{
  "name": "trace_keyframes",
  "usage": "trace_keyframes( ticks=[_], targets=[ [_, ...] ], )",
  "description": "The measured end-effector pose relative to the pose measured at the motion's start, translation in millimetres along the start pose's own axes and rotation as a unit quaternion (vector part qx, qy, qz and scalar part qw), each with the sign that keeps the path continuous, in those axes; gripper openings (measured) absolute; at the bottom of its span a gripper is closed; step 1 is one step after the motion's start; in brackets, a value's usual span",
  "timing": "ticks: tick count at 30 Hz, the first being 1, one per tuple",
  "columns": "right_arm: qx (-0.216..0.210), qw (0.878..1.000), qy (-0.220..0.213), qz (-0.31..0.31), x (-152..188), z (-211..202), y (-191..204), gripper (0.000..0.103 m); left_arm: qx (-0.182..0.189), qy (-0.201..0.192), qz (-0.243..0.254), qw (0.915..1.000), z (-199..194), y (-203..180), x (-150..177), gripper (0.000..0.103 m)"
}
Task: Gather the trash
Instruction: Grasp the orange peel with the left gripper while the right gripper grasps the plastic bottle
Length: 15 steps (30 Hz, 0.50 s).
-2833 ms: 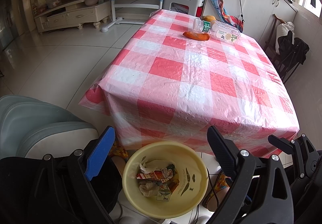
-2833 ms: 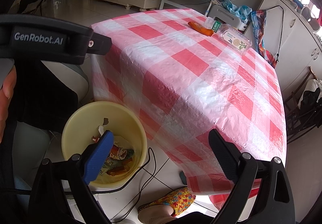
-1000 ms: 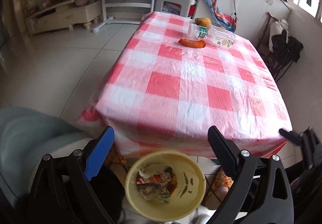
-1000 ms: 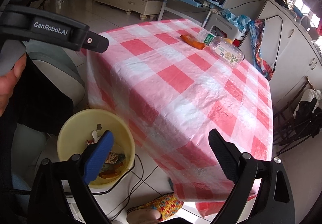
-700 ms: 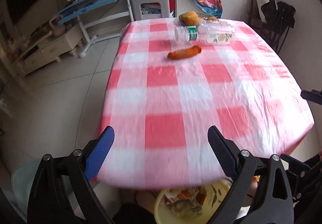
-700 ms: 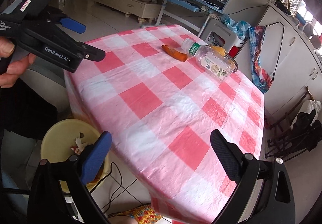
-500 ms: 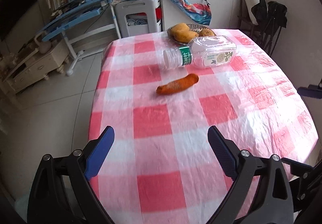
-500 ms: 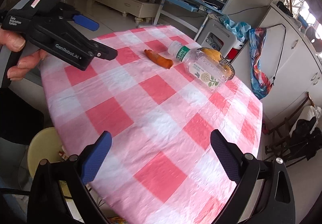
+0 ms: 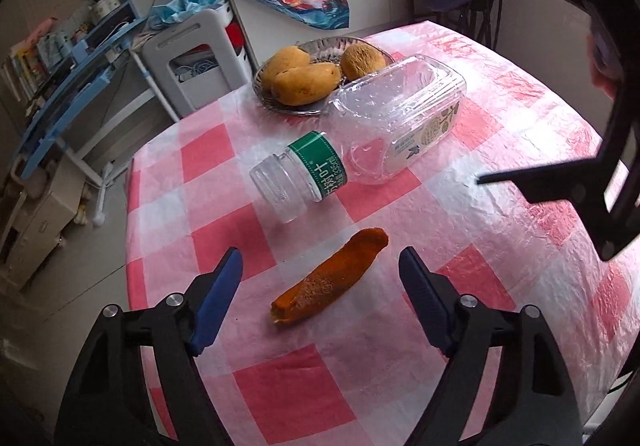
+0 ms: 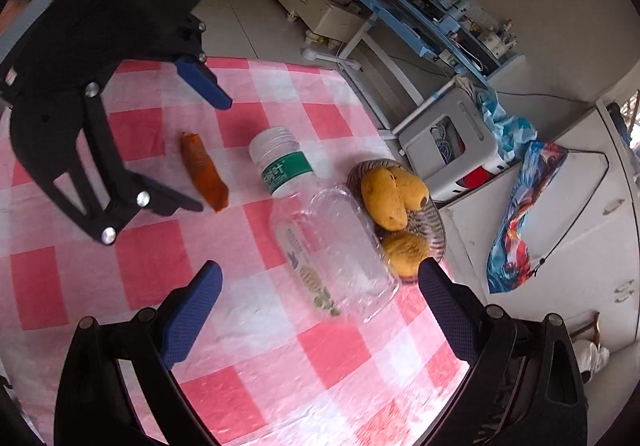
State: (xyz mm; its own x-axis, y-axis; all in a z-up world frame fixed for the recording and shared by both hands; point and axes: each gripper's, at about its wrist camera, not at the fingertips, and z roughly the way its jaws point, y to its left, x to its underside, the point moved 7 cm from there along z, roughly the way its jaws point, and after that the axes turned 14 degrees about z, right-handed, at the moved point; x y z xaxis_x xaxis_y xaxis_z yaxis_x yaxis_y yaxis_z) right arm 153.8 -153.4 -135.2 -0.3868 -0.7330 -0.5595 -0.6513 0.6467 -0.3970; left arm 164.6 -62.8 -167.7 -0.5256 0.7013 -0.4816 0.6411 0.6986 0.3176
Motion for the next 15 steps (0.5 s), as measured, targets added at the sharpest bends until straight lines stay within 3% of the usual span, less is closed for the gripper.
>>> trace_keyframes(
  ticks=[4,10,13,15],
  targets=[
    [-0.029,0.999,0.011,-0.026,-9.3,19.9,-1.8,0.094,0.019,0.01,0.018,0.9996,11.5,-5.2,-2.4,0.064],
    [-0.047,0.997,0.045,-0.043,-6.9,51.7,-1.5,0.094,0.06,0.017,0.011,0.998,18.0,-5.8,-2.4,0.018],
    [-0.065,0.995,0.062,-0.041,-2.0,56.9,4.9,0.093,0.072,0.017,0.012,0.9972,14.6,-5.0,-0.6,0.017],
    [-0.074,0.994,0.075,-0.035,3.3,57.6,9.4,0.083,0.075,0.017,0.013,0.997,10.9,-3.0,0.7,0.017]
  ],
)
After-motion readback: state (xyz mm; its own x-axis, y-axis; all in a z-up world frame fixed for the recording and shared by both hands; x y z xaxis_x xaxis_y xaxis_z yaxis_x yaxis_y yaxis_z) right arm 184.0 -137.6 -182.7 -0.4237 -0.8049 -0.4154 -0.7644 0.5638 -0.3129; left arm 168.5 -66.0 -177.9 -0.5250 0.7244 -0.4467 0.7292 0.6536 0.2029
